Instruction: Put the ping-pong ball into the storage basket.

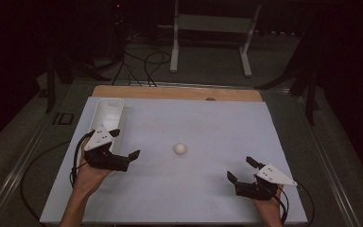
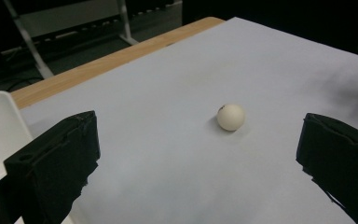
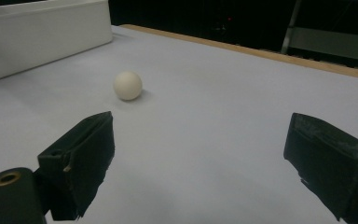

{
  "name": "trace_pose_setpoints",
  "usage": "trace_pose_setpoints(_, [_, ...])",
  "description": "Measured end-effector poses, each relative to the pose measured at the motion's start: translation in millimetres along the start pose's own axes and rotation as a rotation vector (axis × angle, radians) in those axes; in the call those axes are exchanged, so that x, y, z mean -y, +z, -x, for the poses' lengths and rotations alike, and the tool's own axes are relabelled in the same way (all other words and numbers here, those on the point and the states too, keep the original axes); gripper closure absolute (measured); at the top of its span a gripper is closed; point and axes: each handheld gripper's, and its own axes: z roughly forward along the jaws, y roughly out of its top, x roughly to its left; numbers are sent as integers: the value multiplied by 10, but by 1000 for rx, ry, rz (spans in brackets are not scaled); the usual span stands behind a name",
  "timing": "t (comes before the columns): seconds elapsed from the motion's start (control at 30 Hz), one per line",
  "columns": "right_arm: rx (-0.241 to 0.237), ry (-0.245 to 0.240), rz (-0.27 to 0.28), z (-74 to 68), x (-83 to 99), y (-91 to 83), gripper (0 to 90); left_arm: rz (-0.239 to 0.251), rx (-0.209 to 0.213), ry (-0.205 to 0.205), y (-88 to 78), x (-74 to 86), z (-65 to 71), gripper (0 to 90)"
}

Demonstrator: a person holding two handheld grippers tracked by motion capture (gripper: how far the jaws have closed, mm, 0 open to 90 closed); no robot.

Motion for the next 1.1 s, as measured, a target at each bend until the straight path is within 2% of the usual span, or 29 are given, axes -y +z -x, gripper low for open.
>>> trace_pose_setpoints(0.77, [-20,29,3,-3,5,-2,80,-65,14,37,270,-211,29,0])
trace_pose_setpoints(1.1, [-20,36,-3,3,-1,-5,80,-74,28,32,363,-235,53,0])
